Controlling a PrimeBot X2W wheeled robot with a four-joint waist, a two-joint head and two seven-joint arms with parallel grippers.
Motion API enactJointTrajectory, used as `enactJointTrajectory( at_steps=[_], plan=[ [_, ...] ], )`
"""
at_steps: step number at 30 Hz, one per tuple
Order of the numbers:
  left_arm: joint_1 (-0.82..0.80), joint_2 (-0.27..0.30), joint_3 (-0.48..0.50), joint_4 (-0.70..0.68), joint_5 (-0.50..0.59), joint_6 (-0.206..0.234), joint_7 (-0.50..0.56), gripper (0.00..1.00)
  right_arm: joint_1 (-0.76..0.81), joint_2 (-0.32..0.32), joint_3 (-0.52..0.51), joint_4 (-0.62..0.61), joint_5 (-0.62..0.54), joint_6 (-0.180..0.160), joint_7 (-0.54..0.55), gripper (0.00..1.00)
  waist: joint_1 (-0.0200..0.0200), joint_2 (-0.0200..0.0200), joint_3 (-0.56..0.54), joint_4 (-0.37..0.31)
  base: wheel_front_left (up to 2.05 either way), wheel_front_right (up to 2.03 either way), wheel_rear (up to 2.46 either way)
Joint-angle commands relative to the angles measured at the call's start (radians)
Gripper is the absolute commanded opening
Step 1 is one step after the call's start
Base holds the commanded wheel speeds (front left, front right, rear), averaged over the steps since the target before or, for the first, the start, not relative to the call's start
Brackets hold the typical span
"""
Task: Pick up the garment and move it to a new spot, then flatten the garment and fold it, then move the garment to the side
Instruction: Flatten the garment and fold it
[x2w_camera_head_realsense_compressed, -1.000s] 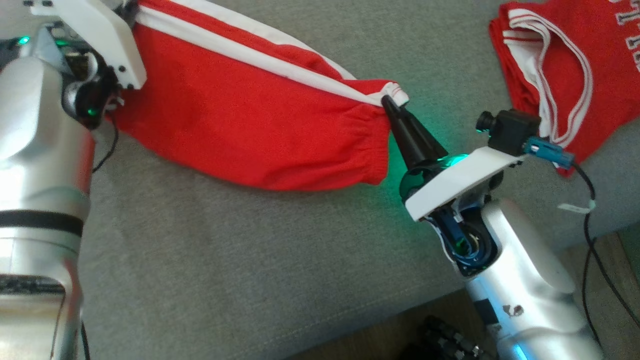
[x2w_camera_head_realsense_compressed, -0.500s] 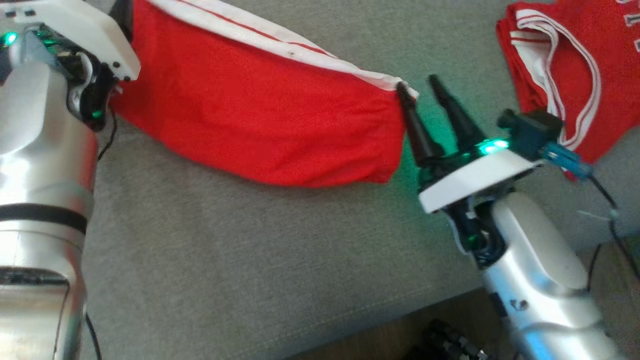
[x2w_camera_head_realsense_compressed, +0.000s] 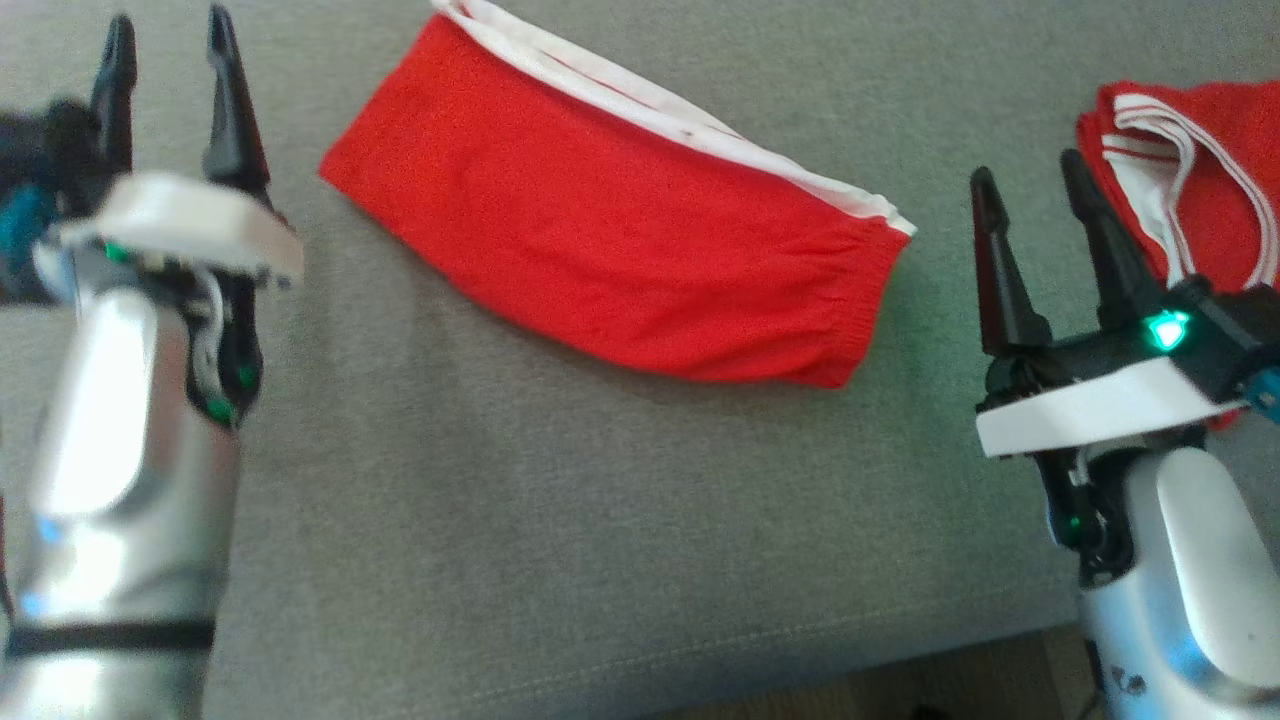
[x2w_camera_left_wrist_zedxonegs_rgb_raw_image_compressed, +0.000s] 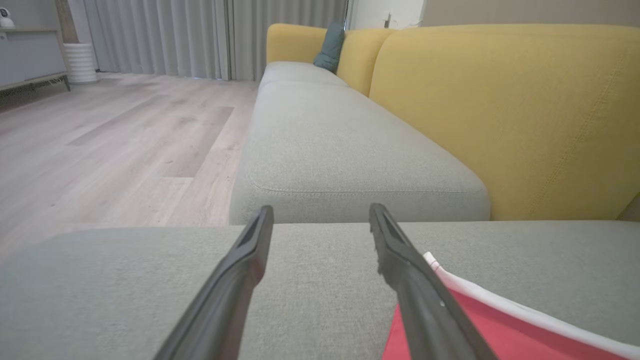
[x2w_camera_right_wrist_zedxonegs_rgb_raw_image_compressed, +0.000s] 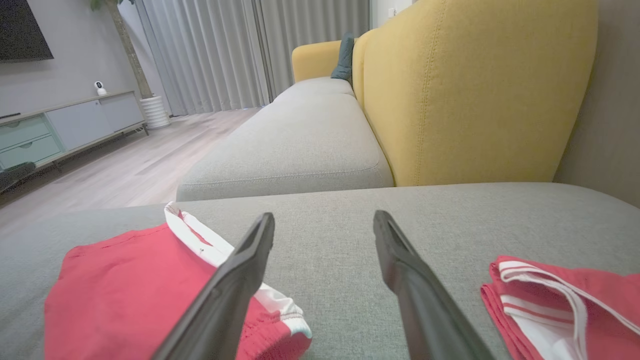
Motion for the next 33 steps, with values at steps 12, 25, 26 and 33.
enactJointTrajectory(
  at_steps=[12,25,26,33],
  plan=[
    [0.377,0.016,0.02,-0.36,0.054,0.098,-0.002,1.0,0.098,0.012,-0.038,-0.109,-0.053,-0.001,0.065,1.0,0.0,0.0,-0.098,0.074,0.0,0.0,0.0],
    [0.488,0.033,-0.002,-0.459,0.061,0.117,0.03,1.0,0.154,0.029,-0.051,-0.123,-0.04,-0.001,0.085,1.0,0.0,0.0,-0.123,0.083,0.0,0.0,0.0],
    [0.488,0.034,-0.003,-0.46,0.059,0.117,0.032,1.0,0.154,0.03,-0.052,-0.123,-0.04,-0.001,0.087,1.0,0.0,0.0,-0.123,0.083,0.0,0.0,0.0],
    [0.486,0.036,-0.008,-0.465,0.054,0.118,0.038,1.0,0.151,0.033,-0.051,-0.126,-0.037,-0.001,0.088,1.0,0.0,0.0,-0.119,0.084,0.0,0.0,0.0]
  ],
)
